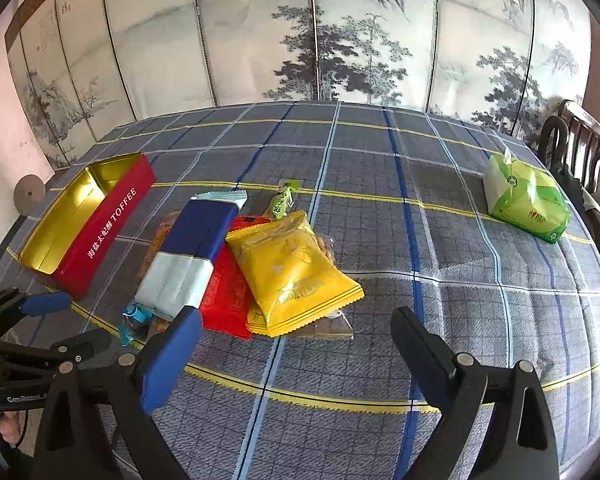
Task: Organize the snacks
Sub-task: 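Grasp the small blue candy with the left gripper while the right gripper grasps the yellow bag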
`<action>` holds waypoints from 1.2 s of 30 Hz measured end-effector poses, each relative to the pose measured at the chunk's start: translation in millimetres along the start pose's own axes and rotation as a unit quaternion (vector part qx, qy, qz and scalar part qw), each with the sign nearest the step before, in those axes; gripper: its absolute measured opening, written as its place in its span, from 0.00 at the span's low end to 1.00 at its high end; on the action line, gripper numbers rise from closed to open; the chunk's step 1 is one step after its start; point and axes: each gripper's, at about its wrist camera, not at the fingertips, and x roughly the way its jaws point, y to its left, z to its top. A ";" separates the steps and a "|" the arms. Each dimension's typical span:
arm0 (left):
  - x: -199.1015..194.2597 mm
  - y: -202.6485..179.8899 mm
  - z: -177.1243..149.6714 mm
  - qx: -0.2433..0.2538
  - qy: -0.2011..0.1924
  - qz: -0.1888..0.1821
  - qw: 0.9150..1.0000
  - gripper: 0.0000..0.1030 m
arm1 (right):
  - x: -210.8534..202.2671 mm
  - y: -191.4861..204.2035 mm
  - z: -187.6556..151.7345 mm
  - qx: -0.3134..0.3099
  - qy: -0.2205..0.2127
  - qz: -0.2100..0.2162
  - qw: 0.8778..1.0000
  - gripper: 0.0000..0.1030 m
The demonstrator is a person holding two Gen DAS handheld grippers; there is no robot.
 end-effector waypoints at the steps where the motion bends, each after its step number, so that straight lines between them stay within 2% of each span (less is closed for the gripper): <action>1: 1.4 -0.5 0.9 0.002 0.003 -0.005 1.000 0.63 | 0.7 -1.6 -0.3 0.003 0.001 0.001 1.000 0.94; 8: 20.4 -7.4 11.5 0.019 0.015 -0.029 0.999 0.47 | 3.2 -7.7 -0.8 0.008 0.003 0.003 1.000 0.94; 14: 29.7 -10.4 15.1 0.023 0.023 -0.038 0.999 0.43 | 4.4 -11.3 2.2 0.004 0.001 0.004 1.000 0.94; 17: 34.2 -11.1 15.1 0.024 0.029 -0.044 0.998 0.35 | 6.4 -12.7 4.2 0.000 0.002 0.003 1.000 0.94; 29: 34.8 -9.7 12.0 0.023 0.021 -0.050 0.998 0.33 | 15.3 -12.7 6.5 -0.012 0.011 0.005 1.000 0.94; 30: 34.0 -9.2 11.5 0.023 0.021 -0.050 0.998 0.29 | 16.1 -12.1 7.0 -0.016 0.011 0.007 1.000 0.94; 32: 29.7 -8.2 10.7 0.022 0.016 -0.054 0.998 0.26 | 18.8 -9.8 8.5 -0.023 0.013 0.008 1.000 0.94; 36: 26.3 -5.4 9.4 0.021 0.015 -0.052 0.998 0.25 | 27.7 -6.3 13.8 -0.046 0.020 0.010 0.999 0.94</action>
